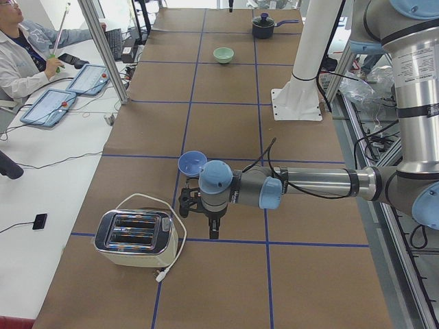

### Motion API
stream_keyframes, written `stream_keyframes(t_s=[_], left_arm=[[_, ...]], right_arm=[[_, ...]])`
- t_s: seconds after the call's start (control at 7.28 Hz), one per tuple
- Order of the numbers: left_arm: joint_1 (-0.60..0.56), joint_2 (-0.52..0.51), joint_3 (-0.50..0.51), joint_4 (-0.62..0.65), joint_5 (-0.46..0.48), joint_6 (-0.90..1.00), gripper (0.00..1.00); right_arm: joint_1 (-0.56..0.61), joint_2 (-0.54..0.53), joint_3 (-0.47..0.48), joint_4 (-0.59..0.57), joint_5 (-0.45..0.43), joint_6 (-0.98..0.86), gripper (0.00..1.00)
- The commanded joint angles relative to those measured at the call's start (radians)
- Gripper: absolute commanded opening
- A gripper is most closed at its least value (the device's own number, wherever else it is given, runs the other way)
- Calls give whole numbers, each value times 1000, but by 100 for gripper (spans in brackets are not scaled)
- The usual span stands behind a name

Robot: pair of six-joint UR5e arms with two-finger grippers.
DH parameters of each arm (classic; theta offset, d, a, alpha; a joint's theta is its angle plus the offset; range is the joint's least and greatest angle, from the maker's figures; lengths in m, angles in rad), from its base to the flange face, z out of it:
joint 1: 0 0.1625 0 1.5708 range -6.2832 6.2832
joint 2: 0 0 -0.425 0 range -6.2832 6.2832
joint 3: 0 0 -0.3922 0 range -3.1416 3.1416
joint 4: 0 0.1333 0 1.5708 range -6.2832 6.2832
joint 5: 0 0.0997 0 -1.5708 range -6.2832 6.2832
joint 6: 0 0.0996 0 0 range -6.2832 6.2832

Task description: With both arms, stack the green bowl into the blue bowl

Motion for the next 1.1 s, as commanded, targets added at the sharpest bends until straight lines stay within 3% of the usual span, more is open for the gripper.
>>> stream_keyframes(t_s=[0.0,0.27,0.55,0.69,0.96], left_arm=[[2,-2,0,0,0,0,99],[18,-3,0,0,0,-9,99],[44,-47,-14,0,-3,-75,99],[110,-67,-37,0,-2,-180,99],[233,-83,-44,-168,-2,-448,99]], right_arm=[[0,0,-5,47,-2,-2,100],[-1,0,-5,136,12,-1,100],[-2,17,-3,144,105,-2,100],[-3,29,-3,173,144,-1,100],[-3,23,-11,209,193,7,100]])
